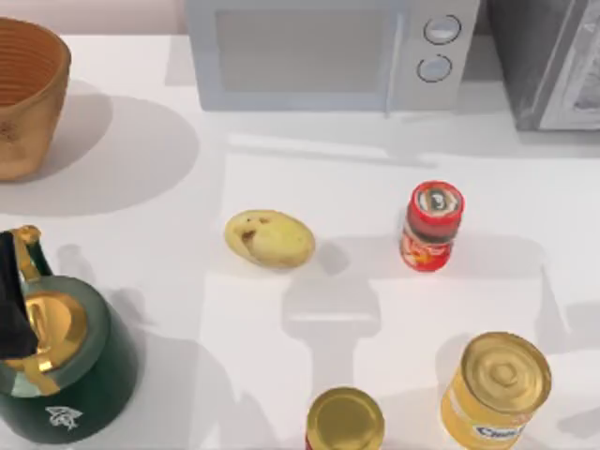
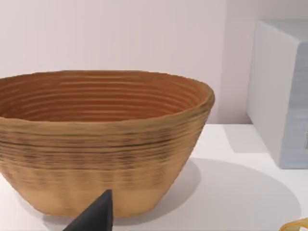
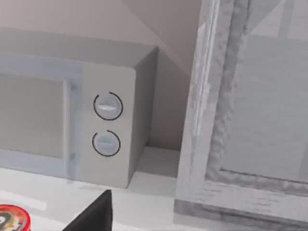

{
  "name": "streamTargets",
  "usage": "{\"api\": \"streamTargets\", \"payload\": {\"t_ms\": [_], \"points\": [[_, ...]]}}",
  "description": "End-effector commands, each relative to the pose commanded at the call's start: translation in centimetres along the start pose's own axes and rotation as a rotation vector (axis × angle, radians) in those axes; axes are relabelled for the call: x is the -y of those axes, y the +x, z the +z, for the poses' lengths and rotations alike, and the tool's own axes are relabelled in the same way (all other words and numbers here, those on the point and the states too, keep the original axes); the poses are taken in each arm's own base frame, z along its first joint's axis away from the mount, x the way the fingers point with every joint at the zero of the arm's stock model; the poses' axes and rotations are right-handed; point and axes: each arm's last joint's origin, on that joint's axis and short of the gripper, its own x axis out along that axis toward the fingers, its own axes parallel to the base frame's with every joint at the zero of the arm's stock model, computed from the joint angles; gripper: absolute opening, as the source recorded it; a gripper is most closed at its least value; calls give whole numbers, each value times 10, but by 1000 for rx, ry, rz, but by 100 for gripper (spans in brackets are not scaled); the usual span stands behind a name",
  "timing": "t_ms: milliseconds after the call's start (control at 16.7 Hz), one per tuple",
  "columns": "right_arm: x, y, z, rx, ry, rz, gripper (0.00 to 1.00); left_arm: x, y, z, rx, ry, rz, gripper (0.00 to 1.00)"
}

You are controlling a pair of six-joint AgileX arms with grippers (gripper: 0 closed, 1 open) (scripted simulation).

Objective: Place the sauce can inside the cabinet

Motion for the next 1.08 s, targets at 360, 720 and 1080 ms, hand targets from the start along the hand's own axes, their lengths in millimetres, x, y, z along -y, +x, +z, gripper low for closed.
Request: {"api": "streamTargets", "payload": {"t_ms": [360, 720, 1080], "points": [[-5, 32, 47, 113, -208, 359, 100, 0, 0, 0, 0, 0, 0, 100], [-5, 103, 69, 212, -376, 762, 100, 0, 0, 0, 0, 0, 0, 100], [0, 197, 17, 214, -338, 1113, 100, 0, 0, 0, 0, 0, 0, 100]]}}
